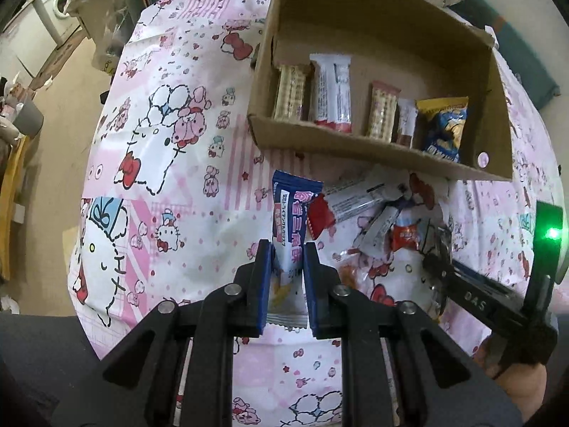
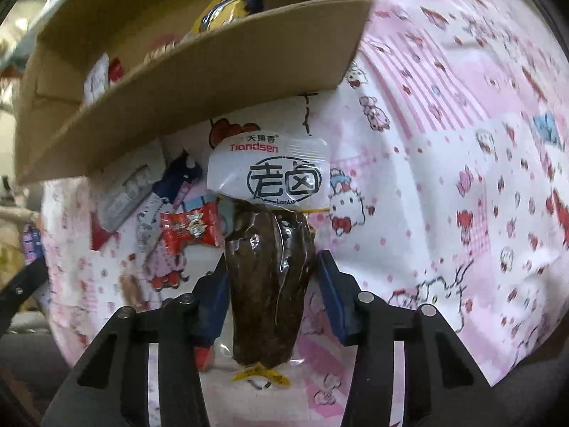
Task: Organize snacks
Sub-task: 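Carry the blue bar and brown meat pack into the box and open both tools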
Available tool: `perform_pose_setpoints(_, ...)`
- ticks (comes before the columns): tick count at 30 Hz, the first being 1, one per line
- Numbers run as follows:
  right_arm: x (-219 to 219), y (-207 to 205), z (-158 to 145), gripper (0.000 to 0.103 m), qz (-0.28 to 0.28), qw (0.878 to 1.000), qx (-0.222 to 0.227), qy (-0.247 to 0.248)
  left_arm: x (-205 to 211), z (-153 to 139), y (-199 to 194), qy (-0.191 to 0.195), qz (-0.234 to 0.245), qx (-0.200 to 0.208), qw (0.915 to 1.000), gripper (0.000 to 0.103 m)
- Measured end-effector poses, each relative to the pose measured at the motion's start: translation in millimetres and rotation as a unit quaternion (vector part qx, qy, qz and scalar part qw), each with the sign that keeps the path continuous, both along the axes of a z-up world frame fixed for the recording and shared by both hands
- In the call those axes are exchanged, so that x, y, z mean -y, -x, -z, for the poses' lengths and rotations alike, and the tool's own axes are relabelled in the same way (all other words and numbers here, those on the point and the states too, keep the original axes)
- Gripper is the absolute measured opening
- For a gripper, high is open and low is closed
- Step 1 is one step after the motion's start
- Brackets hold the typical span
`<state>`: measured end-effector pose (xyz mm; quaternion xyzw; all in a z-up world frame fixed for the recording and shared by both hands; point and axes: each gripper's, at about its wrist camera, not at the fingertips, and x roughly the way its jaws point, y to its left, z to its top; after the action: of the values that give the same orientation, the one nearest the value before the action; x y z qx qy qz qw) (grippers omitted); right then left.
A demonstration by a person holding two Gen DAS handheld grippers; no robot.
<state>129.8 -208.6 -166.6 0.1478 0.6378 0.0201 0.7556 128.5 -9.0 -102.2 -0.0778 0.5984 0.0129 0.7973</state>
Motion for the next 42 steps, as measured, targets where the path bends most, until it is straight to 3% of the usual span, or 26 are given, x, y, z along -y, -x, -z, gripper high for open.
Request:
perform_pose_setpoints(18, 43.7, 53.0, -61.4, 0.047, 0.022, 0.996, 0.059, -0.064, -0.5, -3.1, 5.4, -0.003, 0.003, 0.002, 1.0000, 0.014)
perform_pose_setpoints(23, 50.3, 73.5, -90.9, 0.047, 0.032, 0.990, 0.102, -0.088, -3.0, -8.6, 9.5, -0.003, -0.001, 0.010, 0.9999, 0.014)
perform_pose_setpoints(29, 47.6, 81.7, -130.8, 0.047, 0.030, 0.976, 0.184, -0.112, -1.6, -39.9, 17.6, 0.003, 0.001, 0.055, 0.9985, 0.014)
perform_pose_setpoints(33, 46.2, 73.4, -157.6, 0.047, 0.028, 0.963, 0.229, -0.142, 1.0, -74.3, 17.0, -0.003, 0.013, 0.111, 0.9937, 0.014)
perform_pose_setpoints(37, 41.5, 56.9, -182.7, 0.047, 0.018, 0.954, 0.263, -0.144, -0.6, -106.9, 4.2, -0.005, 0.014, 0.154, 0.9880, 0.014)
perform_pose_setpoints(42, 45.6, 27.3, -204.2, 0.047, 0.010, 0.945, 0.294, -0.142, -1.6, -127.4, -25.2, -0.016, 0.019, 0.175, 0.9842, 0.014)
